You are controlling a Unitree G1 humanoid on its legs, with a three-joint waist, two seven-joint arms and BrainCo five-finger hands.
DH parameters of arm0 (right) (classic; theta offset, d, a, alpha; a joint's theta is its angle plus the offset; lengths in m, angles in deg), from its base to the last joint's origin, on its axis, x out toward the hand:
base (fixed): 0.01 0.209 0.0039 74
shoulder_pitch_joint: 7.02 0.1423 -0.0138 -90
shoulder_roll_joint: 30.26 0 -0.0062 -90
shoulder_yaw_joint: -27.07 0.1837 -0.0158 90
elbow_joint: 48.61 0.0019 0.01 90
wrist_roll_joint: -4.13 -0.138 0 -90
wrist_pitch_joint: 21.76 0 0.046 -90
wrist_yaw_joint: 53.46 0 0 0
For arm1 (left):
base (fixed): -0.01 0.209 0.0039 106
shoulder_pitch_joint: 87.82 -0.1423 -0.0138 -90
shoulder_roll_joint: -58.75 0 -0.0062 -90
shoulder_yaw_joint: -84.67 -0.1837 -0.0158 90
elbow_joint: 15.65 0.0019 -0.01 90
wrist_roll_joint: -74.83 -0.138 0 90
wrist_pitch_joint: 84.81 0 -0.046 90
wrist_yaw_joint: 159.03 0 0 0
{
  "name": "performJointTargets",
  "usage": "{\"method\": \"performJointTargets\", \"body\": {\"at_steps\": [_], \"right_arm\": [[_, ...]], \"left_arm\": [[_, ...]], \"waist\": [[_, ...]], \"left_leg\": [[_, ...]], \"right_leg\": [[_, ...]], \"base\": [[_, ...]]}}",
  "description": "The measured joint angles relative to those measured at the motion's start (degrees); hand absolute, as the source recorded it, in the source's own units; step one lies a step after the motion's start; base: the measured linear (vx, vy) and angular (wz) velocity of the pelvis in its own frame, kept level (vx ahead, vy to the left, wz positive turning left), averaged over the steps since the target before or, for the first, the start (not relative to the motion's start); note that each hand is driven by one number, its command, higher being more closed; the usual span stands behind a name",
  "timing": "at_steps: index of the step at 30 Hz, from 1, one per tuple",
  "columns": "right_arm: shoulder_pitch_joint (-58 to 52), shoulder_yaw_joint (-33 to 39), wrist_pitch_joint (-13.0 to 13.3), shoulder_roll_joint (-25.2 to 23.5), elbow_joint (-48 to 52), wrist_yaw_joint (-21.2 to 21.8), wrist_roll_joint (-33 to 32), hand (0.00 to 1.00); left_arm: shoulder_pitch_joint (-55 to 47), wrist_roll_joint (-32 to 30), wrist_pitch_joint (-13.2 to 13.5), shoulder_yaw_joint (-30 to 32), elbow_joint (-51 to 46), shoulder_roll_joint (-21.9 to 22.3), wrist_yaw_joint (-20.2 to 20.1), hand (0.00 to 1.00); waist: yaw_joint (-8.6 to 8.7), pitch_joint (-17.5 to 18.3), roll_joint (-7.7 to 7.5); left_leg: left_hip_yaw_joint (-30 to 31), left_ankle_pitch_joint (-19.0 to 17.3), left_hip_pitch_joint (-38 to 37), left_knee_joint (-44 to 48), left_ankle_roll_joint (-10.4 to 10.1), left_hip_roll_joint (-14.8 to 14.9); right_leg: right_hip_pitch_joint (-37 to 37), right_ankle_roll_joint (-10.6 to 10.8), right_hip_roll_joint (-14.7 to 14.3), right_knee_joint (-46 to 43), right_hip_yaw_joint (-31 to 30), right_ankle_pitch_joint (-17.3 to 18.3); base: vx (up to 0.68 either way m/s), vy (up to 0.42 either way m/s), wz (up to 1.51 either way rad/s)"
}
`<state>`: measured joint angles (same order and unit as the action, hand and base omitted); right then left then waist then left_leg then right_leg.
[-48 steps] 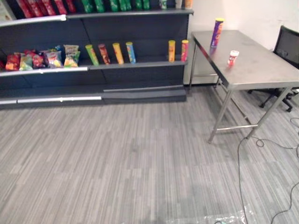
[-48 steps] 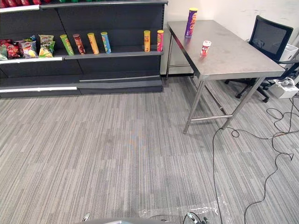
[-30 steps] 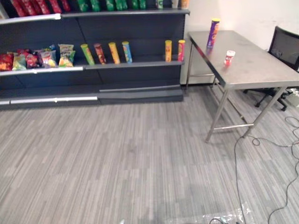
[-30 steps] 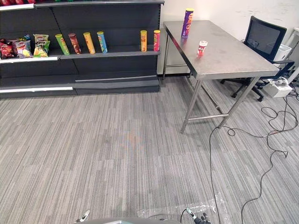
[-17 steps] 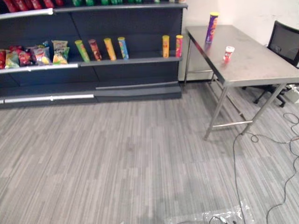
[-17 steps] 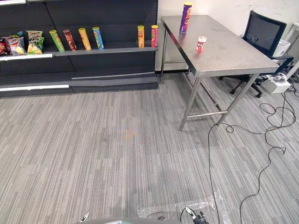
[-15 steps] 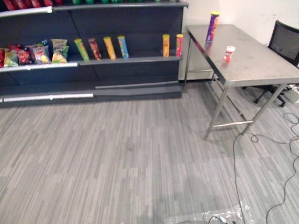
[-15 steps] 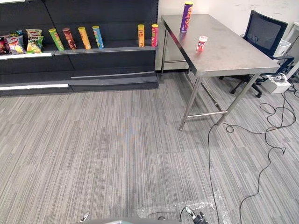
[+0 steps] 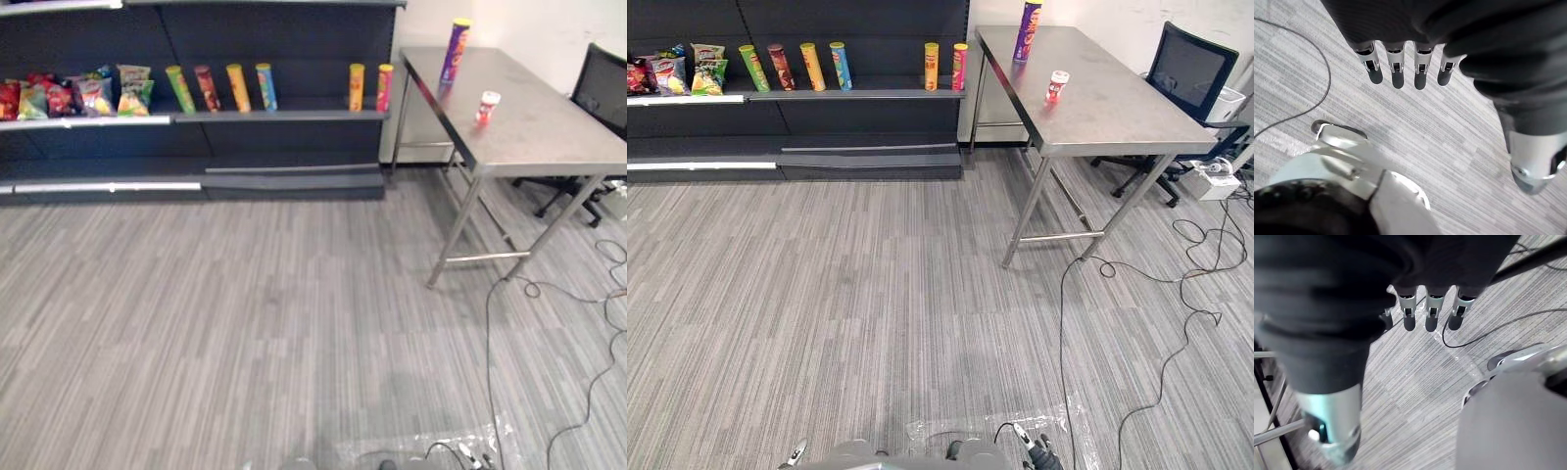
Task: Put the gum and the chips on the shelf.
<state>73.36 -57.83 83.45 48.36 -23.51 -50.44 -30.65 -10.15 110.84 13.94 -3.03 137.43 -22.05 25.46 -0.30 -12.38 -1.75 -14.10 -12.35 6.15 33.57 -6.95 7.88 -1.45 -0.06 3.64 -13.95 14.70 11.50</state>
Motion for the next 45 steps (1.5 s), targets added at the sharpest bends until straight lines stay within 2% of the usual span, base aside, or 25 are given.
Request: {"method": "performJointTargets", "body": {"at_steps": [2,5,8,10,11,12,14,16,19,21,22,23,24,26,28,29,30,32,33,35,36,38,41,44,45], "right_arm": [[-0.1,0.7,-0.7,0.5,-0.2,-1.2,0.5,0.00],[-0.2,1.4,-0.8,1.1,0.0,-1.1,1.2,0.00],[-1.1,1.9,-0.8,1.1,-0.1,-0.4,1.1,0.00],[-1.4,2.0,-0.8,1.2,-0.1,0.1,1.1,0.00],[-1.4,3.4,-0.8,1.0,-0.2,0.1,1.1,0.00],[-1.3,3.4,-0.8,0.7,-0.2,0.2,1.2,0.00],[-0.6,3.6,-0.6,-0.3,-0.3,0.4,3.5,0.00],[-0.7,3.7,-0.6,-0.7,-0.3,0.1,3.5,0.00],[-1.7,4.4,0.2,-1.3,-0.3,0.1,3.5,0.00],[-1.7,4.6,0.5,-1.3,-0.1,0.1,3.4,0.00],[-1.7,4.6,0.7,-1.5,0.1,0.0,3.3,0.00],[-1.8,4.6,1.2,-1.8,0.1,-0.1,3.2,0.00],[-2.0,4.8,1.6,-1.9,0.1,-0.2,2.7,0.00],[-1.6,3.6,2.1,-1.8,0.6,-0.1,1.3,0.00],[-1.7,3.4,2.9,-1.8,1.2,0.1,0.8,0.00],[-1.6,3.3,3.4,-1.8,1.3,0.0,0.8,0.00],[-1.6,3.3,3.7,-1.8,1.4,-0.1,0.8,0.00],[-1.6,3.6,4.2,-2.2,1.7,-0.6,0.1,0.00],[-1.7,3.6,4.4,-2.4,1.9,-1.0,-0.6,0.00],[-2.5,3.6,4.2,-3.2,2.5,-1.4,-0.9,0.00],[-2.9,3.5,4.1,-2.2,4.2,-1.7,-0.9,0.00],[-3.0,3.5,3.7,-1.1,5.1,-2.7,-0.8,0.00],[-2.8,3.6,2.3,-0.6,5.6,-4.0,0.1,0.00],[-2.9,3.3,1.4,0.2,6.0,-4.1,1.2,0.00],[-2.9,3.4,1.4,0.2,5.9,-4.2,1.2,0.00]], "left_arm": [[-0.7,1.6,1.6,0.4,-1.9,0.9,-0.9,0.00],[-1.6,1.3,4.0,0.5,-2.6,2.1,-1.3,0.00],[-2.3,1.0,4.6,1.5,-2.7,2.6,-1.5,0.00],[-2.6,1.0,4.7,1.7,-2.7,3.4,-1.2,0.00],[-2.7,1.0,4.8,2.1,-2.6,3.7,-0.9,0.00],[-2.8,1.1,4.9,2.2,-2.6,3.5,-0.9,0.00],[-2.7,1.0,4.3,2.1,-2.6,2.0,-0.9,0.00],[-2.4,1.0,3.7,2.1,-2.5,1.7,-0.9,0.00],[-2.5,-0.7,3.5,2.2,-2.0,1.4,-0.9,0.00],[-2.7,-3.4,2.6,2.0,-2.0,0.7,-0.9,0.00],[-2.7,-4.6,2.0,1.3,-2.0,0.2,-0.9,0.00],[-2.5,-5.9,1.6,0.4,-2.0,-0.2,-0.9,0.00],[-2.5,-5.9,1.2,0.1,-2.1,-0.4,-0.9,0.00],[-2.6,-6.0,0.2,0.1,-1.9,-0.8,-0.4,0.00],[-2.5,-5.9,-0.4,-0.2,-1.8,-0.5,0.0,0.00],[-2.3,-5.9,-0.6,-0.2,-1.7,-0.4,0.2,0.00],[-2.2,-5.8,-0.6,-0.2,-1.5,-0.4,0.2,0.00],[-1.9,-5.9,-0.7,0.5,-1.4,-0.1,0.3,0.00],[-2.1,-6.2,-0.6,1.2,-1.4,0.2,0.2,0.00],[-2.4,-6.5,-0.8,4.4,-1.4,0.9,-0.4,0.00],[-2.5,-7.1,-1.5,6.7,-1.4,2.7,-0.3,0.00],[-2.4,-7.2,-1.6,7.2,-1.5,4.3,-0.4,0.00],[-1.9,-7.3,-1.4,8.0,-1.6,4.9,-0.3,0.00],[-1.6,-5.2,0.4,9.4,-1.5,5.8,-0.1,0.00],[-1.4,-4.6,0.6,9.6,-1.5,5.9,-0.3,0.00]], "waist": [[-1.48,-2.0,0.82],[-1.39,-2.6,1.89],[-1.21,-2.6,2.01],[-1.21,-2.9,3.31],[-1.44,-3.1,3.50],[-1.55,-2.9,2.97],[-1.37,-1.9,0.83],[-1.38,-1.7,0.37],[-1.64,0.5,-0.28],[-1.30,1.1,-1.01],[-1.19,1.2,-1.45],[-1.12,1.5,-0.63],[-0.71,1.5,-0.32],[0.15,1.4,-0.53],[0.52,1.4,0.41],[1.11,1.3,0.73],[1.52,1.2,0.75],[1.59,1.0,0.99],[1.54,1.1,0.94],[1.24,0.9,-0.06],[1.27,1.0,1.61],[1.46,1.6,3.90],[1.55,1.9,4.65],[1.52,1.6,4.96],[1.40,1.5,5.16]], "left_leg": [[2.5,-1.6,3.2,1.3,1.2,-0.2],[4.4,-0.7,3.7,-6.6,1.1,0.0],[7.3,4.4,3.6,-17.7,-0.1,0.5],[8.3,5.6,2.9,-19.6,-1.9,2.7],[7.5,7.1,2.6,-16.2,-1.4,1.5],[6.8,6.3,2.7,-15.0,-0.1,0.7],[5.0,2.6,3.7,-10.7,4.0,-2.9],[4.4,0.3,3.6,-9.3,5.6,-4.6],[3.1,-1.5,1.2,-10.7,6.8,-7.6],[2.5,-1.6,-1.7,-13.9,7.4,-8.8],[2.5,-2.0,-4.1,-15.8,8.1,-9.8],[3.2,-2.3,-7.2,-17.7,9.8,-10.5],[3.4,-2.6,-8.3,-18.3,10.5,-10.5],[4.1,-3.0,-13.1,-20.6,10.5,-9.6],[4.5,-3.0,-16.5,-23.3,10.4,-7.4],[5.3,-3.0,-17.7,-24.6,10.3,-6.0],[5.5,-3.0,-18.3,-25.0,9.9,-5.1],[5.6,-3.6,-20.3,-26.6,8.9,-3.3],[5.4,-4.9,-21.3,-27.2,6.7,-2.4],[5.6,-8.0,-24.7,-27.7,3.4,-2.2],[5.3,-8.7,-26.8,-26.9,2.9,-0.5],[5.1,-6.9,-26.4,-24.3,2.7,1.4],[5.2,-1.1,-21.9,-12.2,1.4,3.5],[7.2,13.2,-10.0,15.0,-2.8,9.4],[6.8,11.2,-7.6,19.6,-2.5,10.7]], "right_leg": [[-0.5,0.0,0.8,-0.7,-2.8,0.4],[-1.0,0.7,1.8,-0.8,-4.9,0.8],[-2.4,2.7,4.2,-0.7,-6.4,2.0],[-4.0,4.9,4.3,-0.6,-8.0,3.3],[-6.0,6.5,6.0,-0.1,-9.8,3.9],[-6.5,6.8,6.8,0.3,-10.3,4.0],[-6.8,7.1,10.7,-0.5,-11.9,4.2],[-6.1,7.8,12.5,-3.7,-12.1,3.8],[-0.5,10.5,15.1,-14.6,-13.8,0.2],[3.5,9.1,16.8,-23.5,-14.4,-3.9],[7.0,7.6,18.2,-30.0,-14.3,-9.2],[9.4,7.2,18.7,-36.2,-14.7,-13.9],[10.7,7.4,18.5,-39.1,-14.2,-12.0],[14.5,5.2,15.9,-43.6,-7.8,-1.1],[16.6,3.4,11.3,-37.4,-2.3,1.6],[17.9,3.4,8.4,-29.6,-0.4,1.5],[18.5,3.5,7.3,-25.6,-0.2,1.2],[19.6,4.4,5.3,-11.5,-0.7,-2.7],[19.0,5.1,4.9,-1.5,-1.6,-7.6],[18.7,5.4,5.9,1.9,-2.1,-13.0],[19.1,4.3,5.4,-3.4,-1.3,-14.6],[19.1,1.2,4.2,-5.6,-0.1,-12.5],[17.3,0.7,2.4,-6.7,0.5,-8.6],[9.7,-0.8,-0.5,-2.9,0.9,-5.6],[8.1,-1.0,-0.8,-2.0,0.9,-5.4]], "base": [[0.02,0.056,-0.51],[0.10,0.157,-0.43],[0.21,0.271,-0.22],[0.28,0.364,-0.27],[0.33,0.420,-0.38],[0.39,0.476,-0.38],[0.34,0.373,-0.20],[0.26,0.257,0.01],[0.32,0.208,-0.03],[0.36,0.136,-0.06],[0.33,0.086,0.01],[0.27,0.076,0.06],[0.39,0.071,0.14],[0.37,-0.006,0.15],[0.36,-0.077,0.18],[0.37,-0.108,0.32],[0.40,-0.135,0.45],[0.42,-0.182,0.41],[0.44,-0.224,0.38],[0.46,-0.237,0.26],[0.48,-0.242,0.09],[0.50,-0.269,-0.02],[0.52,-0.318,-0.14],[0.37,-0.116,-0.03],[0.37,-0.019,0.11]]}}
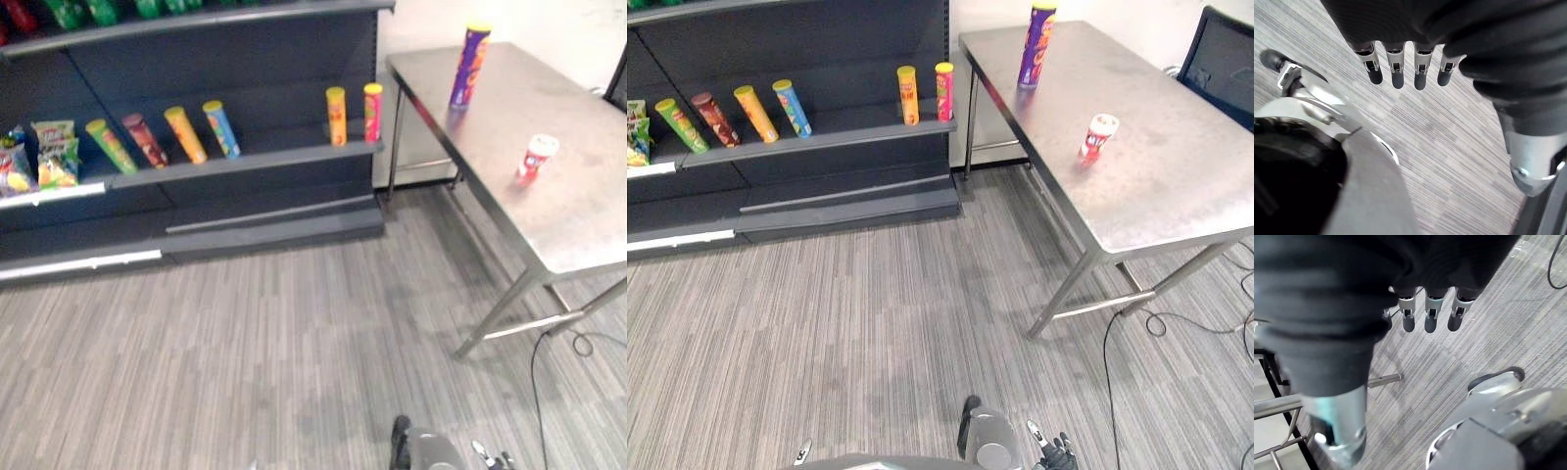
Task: Put the gum and the chips on the shelf.
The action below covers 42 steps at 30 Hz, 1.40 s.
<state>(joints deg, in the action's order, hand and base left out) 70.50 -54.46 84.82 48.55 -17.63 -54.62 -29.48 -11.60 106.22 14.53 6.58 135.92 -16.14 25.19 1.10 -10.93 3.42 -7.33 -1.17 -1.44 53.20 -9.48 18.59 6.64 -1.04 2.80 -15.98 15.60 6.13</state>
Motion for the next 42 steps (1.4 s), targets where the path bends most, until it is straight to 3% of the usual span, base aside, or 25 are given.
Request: {"method": "performJointTargets", "body": {"at_steps": [1,3,4,5,6,8,9,10,11,13,16,18,21,22,24,26,27,28,29,31,32,33,34,37,42], "right_arm": [[0.1,0.1,0.0,0.0,-0.5,-0.1,0.0,0.00],[0.3,0.2,0.1,-0.3,-0.5,-0.1,-0.1,0.00],[0.5,0.3,0.2,-0.2,-0.6,0.1,-0.1,0.00],[1.2,0.8,0.2,-0.4,-1.0,0.6,-0.1,0.00],[1.4,1.2,0.2,-0.5,-1.0,0.8,-0.1,0.00],[1.6,2.5,0.3,-0.9,-1.3,1.4,-0.2,0.00],[1.5,2.5,0.3,-0.9,-1.8,1.4,-0.2,0.00],[1.4,2.6,0.3,-0.8,-2.7,1.4,-0.2,0.00],[1.2,2.8,0.3,-1.0,-2.8,1.4,-0.3,0.00],[1.4,3.0,0.3,-2.6,-3.3,1.7,-0.5,0.00],[2.7,3.3,0.4,-3.6,-4.9,1.1,-0.3,0.00],[3.3,4.6,0.6,-3.3,-4.9,0.3,-0.2,0.00],[3.1,5.1,1.0,-3.0,-4.8,0.1,-0.2,0.00],[3.3,5.1,1.0,-3.2,-4.7,0.4,-0.2,0.00],[3.4,5.0,1.2,-2.7,-4.2,0.5,-0.3,0.00],[3.5,3.4,1.3,-2.6,-2.3,0.6,-0.8,0.00],[3.6,3.0,1.3,-2.5,-2.0,0.8,-0.8,0.00],[3.7,2.0,1.3,-2.1,-1.6,1.1,-0.8,0.00],[3.8,0.9,1.3,-2.2,-0.2,1.3,-0.7,0.00],[3.3,-0.2,2.1,-2.7,0.6,1.5,-0.6,0.00],[3.1,-0.8,2.5,-3.1,0.6,1.6,-0.3,0.00],[2.9,-1.2,2.5,-3.3,0.5,1.6,-0.3,0.00],[3.8,-1.4,2.4,-2.2,0.4,1.7,-0.3,0.00],[4.6,-1.9,2.7,-0.9,0.7,1.8,-0.2,0.00],[4.8,-2.3,2.1,-1.7,-0.4,1.8,-0.2,0.00]], "left_arm": [[0.0,0.1,0.5,0.1,0.0,0.2,-0.6,0.00],[0.0,0.2,1.7,-0.3,-0.2,0.2,-1.7,0.00],[0.0,0.8,2.3,-0.6,-0.2,0.1,-2.2,0.00],[-0.1,1.8,3.0,-0.9,-0.4,-0.2,-2.7,0.00],[-0.1,1.9,3.0,-1.3,-0.5,-0.3,-2.8,0.00],[-0.1,1.8,3.3,-2.5,-0.5,-0.7,-2.5,0.00],[-0.4,1.8,3.8,-2.6,-0.4,-0.7,-2.1,0.00],[-0.8,1.8,4.6,-2.6,-0.5,-0.2,-1.2,0.00],[-1.1,1.8,4.7,-2.5,-0.5,-0.3,-0.8,0.00],[-1.0,2.1,5.3,-2.6,-0.8,-1.9,-0.3,0.00],[-0.9,1.0,4.8,-3.2,-0.8,-3.1,-0.1,0.00],[0.0,-0.6,3.8,-5.4,-0.3,-3.6,-0.1,0.00],[0.5,-1.2,2.5,-7.1,0.0,-4.5,-0.4,0.00],[0.5,-1.3,1.7,-7.5,-0.1,-5.1,-0.9,0.00],[0.1,-1.5,0.5,-8.0,-0.1,-5.2,-1.5,0.00],[-0.1,-1.5,-0.8,-9.6,-0.1,-6.1,-2.1,0.00],[0.0,-1.5,-1.2,-9.8,-0.1,-6.2,-2.1,0.00],[0.1,-1.5,-1.3,-10.0,-0.1,-6.2,-2.1,0.00],[0.1,-1.6,-1.4,-10.0,-0.1,-6.3,-2.3,0.00],[0.0,-1.6,-1.9,-9.9,-0.1,-6.7,-2.6,0.00],[-0.1,-2.0,-2.1,-9.9,-0.1,-7.5,-2.8,0.00],[0.0,-2.6,-2.1,-9.8,0.1,-7.8,-2.8,0.00],[0.0,-2.7,-2.4,-9.9,0.5,-6.6,-2.8,0.00],[0.3,-2.5,-2.4,-10.5,1.3,-4.7,-3.1,0.00],[0.8,-2.5,-2.4,-10.3,1.7,-6.6,-4.0,0.00]], "waist": [[-0.11,-0.1,-0.14],[-0.83,-0.2,-0.54],[-1.25,-0.2,-0.53],[-1.42,-0.4,-0.83],[-1.42,-0.3,-0.88],[-1.38,-0.4,-0.81],[-1.43,-0.4,-0.82],[-1.71,-0.5,-0.96],[-1.79,-0.3,-0.23],[-2.15,-0.6,-3.43],[-2.75,-0.3,-5.38],[-2.71,0.1,-4.38],[-2.24,0.4,-5.00],[-1.93,0.3,-5.67],[-1.15,0.2,-5.04],[-1.12,0.1,-4.22],[-1.03,0.0,-3.96],[-0.99,-0.2,-3.68],[-1.07,-0.4,-3.60],[-1.19,-0.4,-4.16],[-1.17,-0.4,-5.79],[-1.20,-0.3,-6.88],[-1.44,-0.3,-4.24],[-1.02,-0.2,-1.72],[-1.20,-0.5,-4.18]], "left_leg": [[-1.3,-4.4,4.4,5.8,0.5,0.6],[-4.7,-9.2,7.5,3.4,1.9,0.1],[-5.8,-10.4,8.5,-0.9,2.2,-0.4],[-6.7,-11.0,9.2,-12.6,2.6,-2.3],[-6.6,-10.9,9.2,-18.3,2.8,-3.2],[-2.7,-7.1,8.8,-40.0,2.8,-6.3],[-1.6,-5.3,8.6,-43.0,2.2,-6.6],[-1.4,-2.3,7.9,-43.4,1.5,-7.5],[-1.5,-2.2,7.8,-42.8,1.7,-8.3],[-3.6,-3.2,7.2,-40.7,3.4,-10.8],[-5.4,-6.4,5.7,-38.5,5.9,-13.3],[-6.3,-9.7,4.1,-36.7,6.9,-14.9],[-6.4,-11.1,1.0,-38.3,8.8,-17.6],[-6.5,-11.9,-1.2,-38.9,9.8,-19.3],[-6.2,-13.4,-5.0,-40.4,11.0,-19.8],[-6.7,-13.7,-9.6,-43.3,11.4,-18.5],[-6.8,-13.6,-10.6,-44.2,11.3,-17.7],[-7.6,-13.4,-12.1,-45.3,11.0,-15.8],[-8.2,-13.3,-13.1,-45.7,10.7,-14.2],[-9.2,-13.1,-14.2,-46.6,10.4,-13.8],[-9.7,-13.1,-16.1,-47.6,9.7,-15.5],[-9.7,-13.4,-17.1,-47.9,8.5,-16.6],[-10.9,-14.1,-18.3,-48.1,7.1,-15.0],[-14.5,-13.2,-19.3,-48.2,5.2,-13.4],[-19.3,-13.1,-19.0,-38.8,4.7,-12.1]], "right_leg": [[-3.4,0.2,-0.1,2.1,0.1,0.2],[-7.4,0.7,0.4,5.0,-0.1,0.5],[-8.7,1.3,0.7,5.4,-0.5,0.8],[-10.1,2.4,1.8,5.5,-1.5,1.7],[-10.3,2.8,2.2,5.5,-1.9,2.0],[-11.1,4.9,4.2,5.5,-3.3,3.3],[-11.4,5.5,4.6,5.5,-3.7,3.7],[-13.0,6.7,5.4,6.2,-5.2,4.3],[-13.9,7.0,5.5,6.9,-5.7,4.2],[-15.1,7.2,7.7,7.4,-8.5,4.7],[-16.0,8.6,10.5,7.1,-9.9,4.3],[-15.1,8.9,12.5,1.1,-10.0,4.1],[-8.6,8.3,16.6,-15.8,-9.9,3.6],[-4.7,6.1,19.4,-24.9,-9.8,0.6],[-0.9,6.0,21.4,-34.7,-9.9,-6.3],[3.9,5.4,20.0,-41.1,-5.1,2.5],[4.8,5.3,18.8,-40.4,-2.9,4.6],[6.1,4.7,15.6,-35.7,1.1,6.5],[6.8,4.4,12.4,-27.9,4.6,6.6],[7.0,4.8,9.5,-16.4,6.1,4.2],[6.9,3.4,8.5,-7.0,5.9,-4.4],[6.9,-0.3,8.8,-5.2,6.5,-6.5],[6.1,-1.8,7.0,-5.3,7.2,-5.8],[5.8,-3.2,4.8,-4.7,10.0,-4.7],[3.5,-3.0,5.1,-4.7,14.3,1.7]], "base": [[0.39,-0.012,0.09],[0.25,0.005,-0.01],[0.28,0.085,-0.21],[0.27,0.116,-0.25],[0.31,0.189,-0.31],[0.24,0.239,-0.29],[0.28,0.308,-0.32],[0.34,0.317,-0.25],[0.45,0.337,-0.25],[0.35,0.225,-0.20],[0.33,0.195,-0.24],[0.31,0.248,-0.14],[0.27,0.176,0.09],[0.22,0.109,0.18],[0.30,0.137,0.04],[0.33,0.094,-0.11],[0.34,0.003,-0.09],[0.34,-0.045,-0.14],[0.32,-0.063,-0.17],[0.32,-0.098,-0.09],[0.36,-0.130,-0.05],[0.48,-0.168,-0.35],[0.39,-0.129,-0.43],[0.27,-0.108,-0.51],[0.10,-0.128,-0.43]]}}
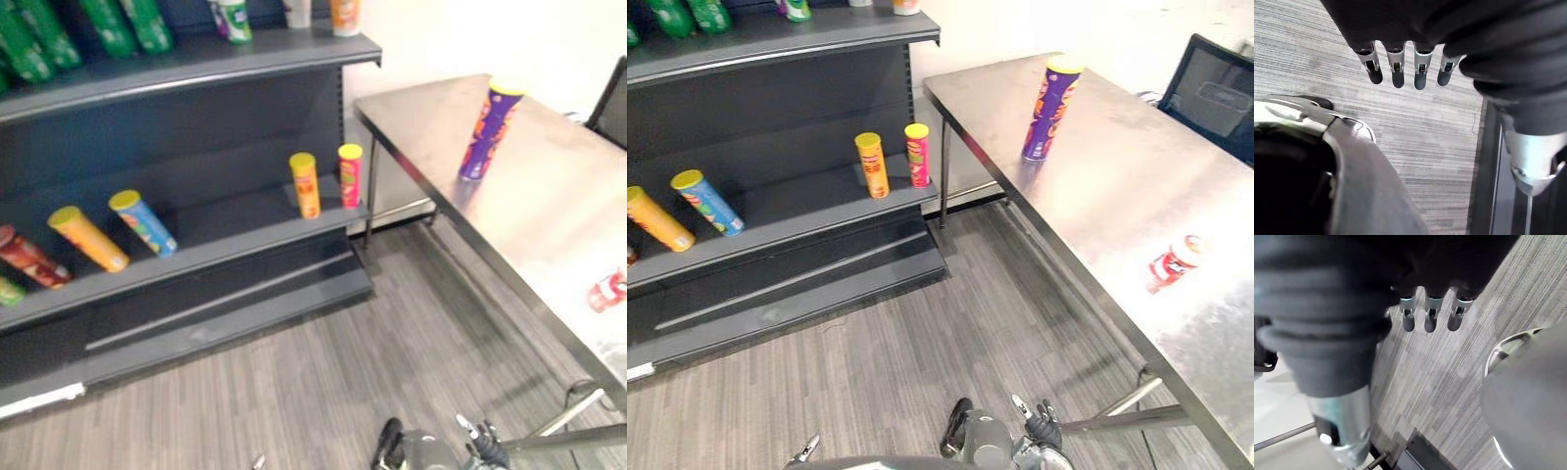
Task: Put the gum and the chips on the shelf.
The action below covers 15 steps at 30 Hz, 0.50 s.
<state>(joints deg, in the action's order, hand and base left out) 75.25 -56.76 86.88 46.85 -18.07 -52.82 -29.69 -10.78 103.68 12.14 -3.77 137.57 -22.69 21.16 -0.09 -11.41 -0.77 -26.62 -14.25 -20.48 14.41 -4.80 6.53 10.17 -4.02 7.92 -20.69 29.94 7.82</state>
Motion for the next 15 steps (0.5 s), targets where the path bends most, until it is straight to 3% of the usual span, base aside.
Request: {"method": "performJointTargets", "body": {"at_steps": [2,3,4,5,6,8,10,12,15], "right_arm": [[-0.2,0.0,-0.6,-0.2,0.0,-0.3,-0.1,0.00],[-0.1,-0.2,-1.1,0.1,0.0,-0.5,-0.1,0.00],[0.1,-0.6,-1.1,0.8,0.1,-0.5,-0.1,0.00],[-0.1,-1.3,-1.2,1.2,0.1,-0.5,-0.1,0.00],[-0.3,-1.7,-1.2,1.2,0.1,-0.5,-0.1,0.00],[-0.2,0.0,-2.0,1.6,-0.1,-1.2,-0.6,0.00],[-0.3,1.4,-2.0,1.5,-1.0,-1.4,-0.9,0.00],[-0.4,2.6,-2.0,1.6,-2.3,-1.4,-1.1,0.00],[-1.7,4.7,-2.0,1.4,-2.2,-1.5,-1.3,0.00]], "left_arm": [[0.8,0.1,-0.6,-0.1,0.6,-0.2,0.6,0.00],[1.0,0.2,-1.0,-0.2,1.1,0.4,0.7,0.00],[1.0,0.3,-0.8,0.0,2.2,0.8,0.7,0.00],[1.2,1.1,-0.9,0.3,2.5,0.5,0.9,0.00],[1.2,1.8,-0.9,0.5,2.8,0.5,0.9,0.00],[1.6,2.6,-1.0,3.6,2.8,2.2,0.9,0.00],[1.5,4.0,-0.8,5.2,2.0,2.7,0.7,0.00],[1.2,4.8,-0.8,5.5,1.6,3.5,0.8,0.00],[1.6,4.6,-0.9,5.6,0.4,3.5,1.3,0.00]], "waist": [[0.00,0.6,0.22],[-0.31,0.6,2.13],[-0.17,1.6,2.64],[-0.32,1.6,2.25],[-0.28,1.9,2.57],[-0.26,1.7,2.73],[-0.31,1.6,2.49],[-0.33,1.6,2.60],[-0.01,1.6,2.57]], "left_leg": [[-1.1,0.8,4.8,14.4,-0.8,4.7],[-0.8,3.1,7.4,20.5,-0.3,8.4],[0.6,7.9,11.2,28.5,-0.2,11.2],[2.6,15.5,14.1,35.6,-1.3,12.0],[3.6,16.3,15.5,38.7,-1.5,12.9],[4.5,7.8,21.2,44.7,-0.1,13.9],[4.8,3.8,23.6,41.2,0.7,12.1],[5.8,2.6,24.9,33.3,0.4,10.8],[13.0,2.9,27.1,14.1,-0.3,8.4]], "right_leg": [[-2.6,0.1,-2.1,3.0,1.6,0.8],[-5.0,0.6,-4.2,7.0,2.9,1.1],[-6.3,-0.3,-4.7,6.6,3.4,1.1],[-6.8,-0.9,-5.7,7.7,1.5,0.7],[-7.8,-0.9,-6.9,8.9,0.6,0.7],[-8.8,-1.5,-9.0,10.1,-6.0,0.2],[-10.2,-1.5,-9.2,10.9,-11.8,0.2],[-11.7,-1.5,-9.2,11.9,-16.8,0.2],[-12.0,-0.8,-9.2,12.4,-24.3,0.5]], "base": [[0.04,-0.085,-0.60],[0.16,-0.047,-0.84],[0.21,-0.012,-1.16],[0.19,-0.003,-1.10],[0.17,-0.025,-1.22],[0.20,-0.014,-1.21],[0.18,0.017,-1.45],[0.19,0.067,-1.57],[0.24,0.180,-1.44]]}}
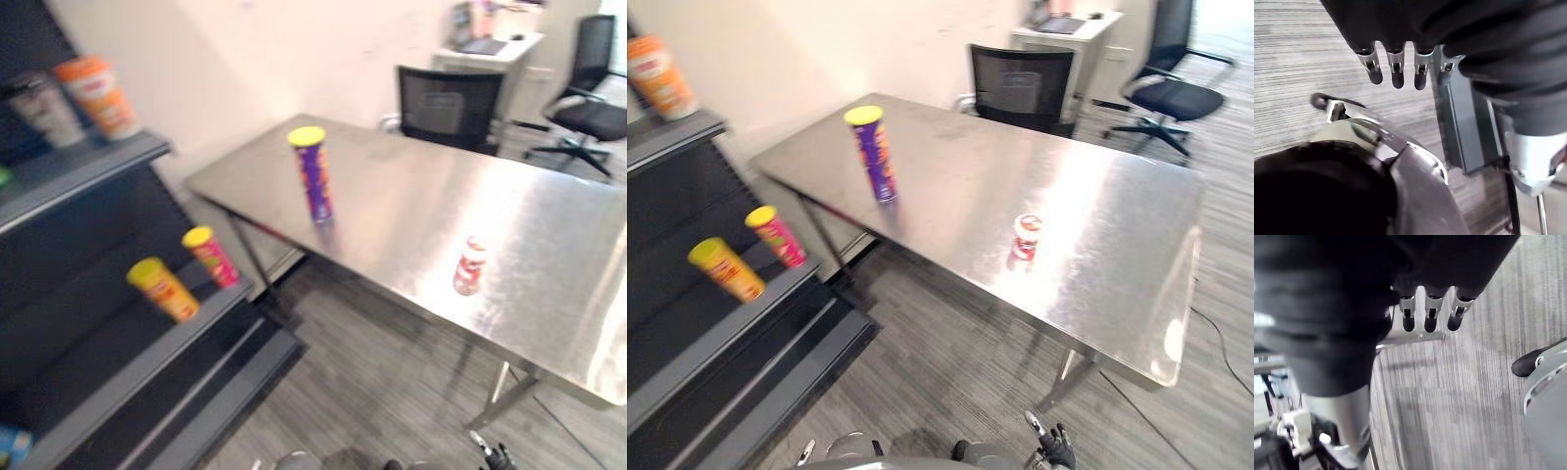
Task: Put the gum and the chips on the shelf.
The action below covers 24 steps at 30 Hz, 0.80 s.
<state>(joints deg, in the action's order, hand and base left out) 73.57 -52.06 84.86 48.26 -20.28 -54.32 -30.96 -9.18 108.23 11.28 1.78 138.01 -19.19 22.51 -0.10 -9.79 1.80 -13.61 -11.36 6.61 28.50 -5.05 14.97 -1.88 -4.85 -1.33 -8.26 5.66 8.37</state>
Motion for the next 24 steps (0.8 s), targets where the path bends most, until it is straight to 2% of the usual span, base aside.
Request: {"method": "performJointTargets", "body": {"at_steps": [1,2,4,5,6,7,8,9,10,11,13,14,16,18,19,20,22,24], "right_arm": [[-0.8,0.7,0.0,0.2,0.0,-0.3,-0.1,0.00],[-1.1,1.2,0.0,0.2,0.0,-0.7,-0.5,0.00],[-1.9,2.3,0.2,0.2,0.1,-1.6,-0.9,0.00],[-2.1,2.3,0.2,0.2,0.0,-1.6,-0.9,0.00],[-2.5,2.4,0.2,0.0,0.0,-1.7,-0.8,0.00],[-3.1,2.5,0.3,0.2,0.0,-1.7,-0.7,0.00],[-2.6,3.6,0.2,-0.8,-0.7,-2.0,-0.6,0.00],[-3.0,3.6,0.5,-2.6,-0.5,-1.9,0.0,0.00],[-3.1,3.8,0.8,-3.9,-0.6,-1.9,0.3,0.00],[-3.2,4.3,1.3,-4.9,-0.8,-2.2,0.3,0.00],[-2.9,4.6,2.4,-5.5,-1.7,-2.6,0.3,0.00],[-2.6,4.7,3.2,-5.5,-2.1,-2.6,0.2,0.00],[-2.5,4.9,4.9,-5.2,-2.2,-2.5,0.3,0.00],[-1.6,4.6,5.8,-5.0,-2.2,-2.4,0.2,0.00],[-0.7,4.2,6.2,-5.0,-2.3,-2.3,0.4,0.00],[0.5,3.3,6.2,-5.0,-2.3,-2.3,0.4,0.00],[1.2,2.2,6.3,-4.9,-2.2,-2.3,1.1,0.00],[1.5,1.7,6.4,-4.7,-2.3,-2.4,1.3,0.00]], "left_arm": [[0.1,0.0,0.0,0.1,0.0,0.0,0.0,0.00],[0.1,0.0,0.0,0.3,0.0,0.0,0.0,0.00],[-0.1,0.0,0.3,2.4,-0.1,0.8,0.1,0.00],[-0.3,-0.1,0.7,2.4,-0.1,0.9,0.2,0.00],[-0.9,-0.9,1.1,2.4,-0.2,1.3,0.3,0.00],[-1.2,-1.1,1.2,2.3,-0.3,2.0,0.4,0.00],[-0.9,-1.1,1.2,2.7,-0.3,1.2,0.4,0.00],[-1.1,-3.0,1.4,2.1,-0.6,0.0,0.5,0.00],[-1.0,-4.1,1.3,1.9,-0.5,-1.0,0.5,0.00],[-0.9,-5.5,1.0,1.4,-0.3,-1.8,0.6,0.00],[-0.6,-5.8,0.8,-0.5,0.4,-2.7,0.8,0.00],[-0.4,-6.1,0.8,-1.5,1.2,-2.7,0.8,0.00],[-0.1,-6.9,0.6,-3.2,2.1,-2.7,0.9,0.00],[0.0,-7.1,0.6,-4.0,2.1,-2.7,0.9,0.00],[-0.1,-7.1,0.7,-4.0,2.0,-2.7,0.8,0.00],[-0.1,-7.1,0.9,-3.9,1.8,-2.9,0.7,0.00],[-0.2,-7.2,0.9,-4.5,1.8,-3.2,0.6,0.00],[0.0,-7.3,1.0,-5.8,1.7,-3.5,0.6,0.00]], "waist": [[0.03,0.0,-0.04],[0.02,0.1,-0.15],[-0.01,0.1,-0.40],[-0.01,0.2,-0.32],[0.05,0.5,0.32],[0.05,1.1,1.62],[-0.16,1.3,0.82],[0.19,2.2,-0.96],[0.24,2.6,-1.96],[0.49,3.4,-2.97],[0.93,4.0,-3.62],[1.17,4.1,-2.96],[1.50,4.5,-1.85],[1.41,4.5,-1.30],[1.21,4.3,-0.85],[0.95,4.2,-1.13],[0.40,4.3,-1.42],[0.19,4.3,-1.52]], "left_leg": [[3.7,1.0,0.0,-6.9,-0.4,-0.8],[5.1,1.3,0.0,-9.7,-0.7,-1.2],[9.7,3.4,-1.0,-16.4,-1.6,-3.2],[10.4,3.7,-1.4,-17.3,-2.0,-3.6],[11.8,5.0,-2.6,-19.2,-2.2,-4.1],[12.3,6.9,-3.4,-20.3,-2.4,-3.7],[10.7,7.8,-4.3,-18.8,-4.1,-4.7],[8.8,6.4,-5.0,-18.5,-2.6,-6.5],[7.3,5.4,-5.5,-18.6,-1.5,-7.9],[5.8,4.5,-6.0,-18.7,-0.3,-9.5],[4.2,4.0,-7.1,-19.7,1.2,-11.4],[3.1,4.0,-8.1,-20.9,1.9,-11.9],[1.6,4.3,-9.5,-22.9,2.5,-12.1],[-1.0,4.6,-10.8,-24.7,3.1,-12.0],[-3.5,4.8,-11.2,-25.5,3.3,-11.6],[-6.2,4.8,-12.0,-25.8,3.4,-11.5],[-8.1,4.8,-13.0,-25.9,3.4,-11.9],[-7.4,4.8,-13.1,-25.9,3.4,-12.8]], "right_leg": [[0.0,0.8,0.1,-0.2,-3.0,0.4],[0.0,1.3,0.4,-0.6,-4.5,0.7],[0.4,3.8,1.7,-3.5,-10.8,2.5],[0.5,4.6,1.9,-4.5,-12.0,3.1],[0.5,6.3,1.9,-6.2,-14.5,4.6],[0.5,7.6,1.2,-7.2,-15.8,5.6],[0.1,9.0,2.5,-8.2,-17.5,6.5],[0.0,10.1,4.9,-7.7,-16.5,5.8],[-0.5,10.4,6.7,-6.8,-16.4,5.6],[-0.6,12.0,8.7,-5.2,-16.5,4.6],[-0.5,13.2,10.6,-4.3,-16.4,2.5],[-0.5,13.2,11.0,-3.9,-16.2,0.2],[-0.4,12.9,11.3,-2.2,-14.1,-3.6],[-0.1,12.5,11.6,-0.3,-9.2,-6.9],[0.6,12.0,12.0,0.5,-4.3,-8.3],[0.8,11.6,12.8,0.6,1.6,-8.5],[0.7,11.5,13.1,1.6,6.6,-8.4],[0.8,12.0,13.1,3.4,6.7,-7.9]], "base": [[0.21,0.178,-1.06],[0.36,0.288,-1.31],[0.34,0.303,-1.30],[0.34,0.373,-1.23],[0.26,0.327,-1.00],[0.31,0.448,-1.16],[0.26,0.426,-0.93],[0.28,0.492,-0.82],[0.21,0.381,-0.65],[0.17,0.363,-0.48],[0.12,0.306,-0.36],[0.07,0.259,-0.31],[0.05,0.249,-0.42],[0.02,0.186,-0.69],[-0.01,0.132,-0.95],[-0.03,0.104,-1.00],[-0.06,0.022,-0.88],[-0.06,-0.045,-0.53]]}}
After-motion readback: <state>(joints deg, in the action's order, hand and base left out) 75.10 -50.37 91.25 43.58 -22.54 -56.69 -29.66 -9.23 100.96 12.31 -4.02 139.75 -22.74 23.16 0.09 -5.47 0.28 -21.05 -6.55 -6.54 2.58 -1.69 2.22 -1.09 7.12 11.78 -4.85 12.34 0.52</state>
